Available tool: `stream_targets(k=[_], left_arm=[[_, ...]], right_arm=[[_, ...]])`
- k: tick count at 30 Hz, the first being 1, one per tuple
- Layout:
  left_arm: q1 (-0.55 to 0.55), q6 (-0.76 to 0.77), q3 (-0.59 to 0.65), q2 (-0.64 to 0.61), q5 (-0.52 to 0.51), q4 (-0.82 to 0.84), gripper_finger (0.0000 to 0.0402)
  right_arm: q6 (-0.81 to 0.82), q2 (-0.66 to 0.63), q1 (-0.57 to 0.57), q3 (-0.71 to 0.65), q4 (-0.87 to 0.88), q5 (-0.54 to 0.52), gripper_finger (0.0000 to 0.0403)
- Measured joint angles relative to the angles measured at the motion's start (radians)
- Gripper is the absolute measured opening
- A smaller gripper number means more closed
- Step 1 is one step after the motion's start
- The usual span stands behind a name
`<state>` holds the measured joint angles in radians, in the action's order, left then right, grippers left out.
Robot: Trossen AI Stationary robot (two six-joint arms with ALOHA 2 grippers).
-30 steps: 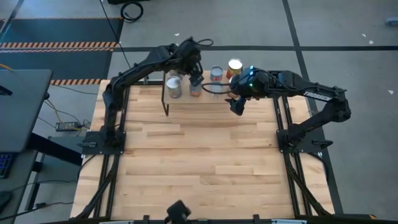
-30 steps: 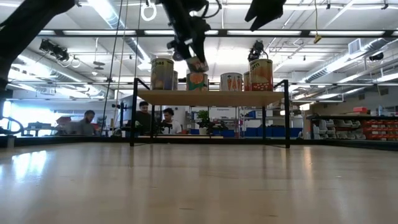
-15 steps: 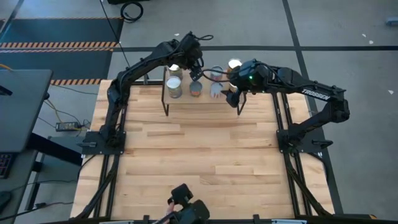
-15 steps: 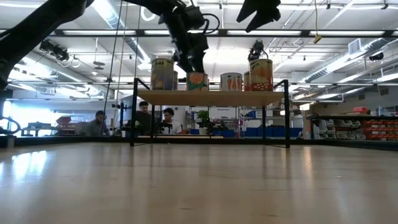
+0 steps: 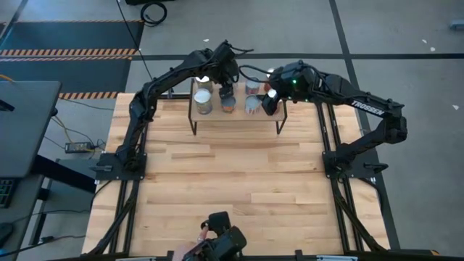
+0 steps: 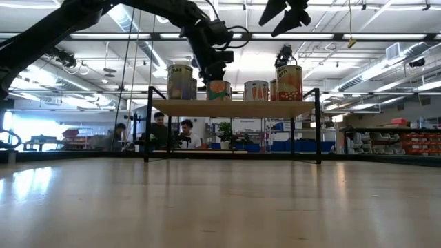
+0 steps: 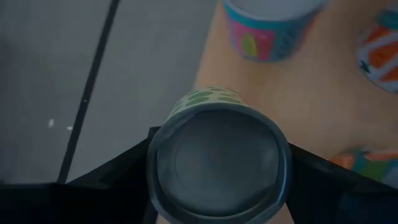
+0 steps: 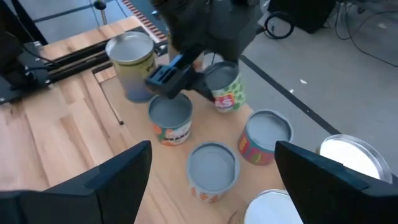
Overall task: Pick and place cans onto a shelf
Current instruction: Put the canned green peas on the shelf
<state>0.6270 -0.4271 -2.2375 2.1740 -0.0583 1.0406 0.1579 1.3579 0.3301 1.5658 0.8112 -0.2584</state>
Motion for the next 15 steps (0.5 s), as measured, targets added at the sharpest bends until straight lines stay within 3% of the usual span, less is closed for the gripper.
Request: stream_targets(k=[15], left_arm=[[0.023, -0.013, 0.0, 0.001, 0.063, 0.035, 0.0315]], right_arm=[[0.008, 0.0, 0.044, 0.0, -0.018, 0.039, 0.0347]])
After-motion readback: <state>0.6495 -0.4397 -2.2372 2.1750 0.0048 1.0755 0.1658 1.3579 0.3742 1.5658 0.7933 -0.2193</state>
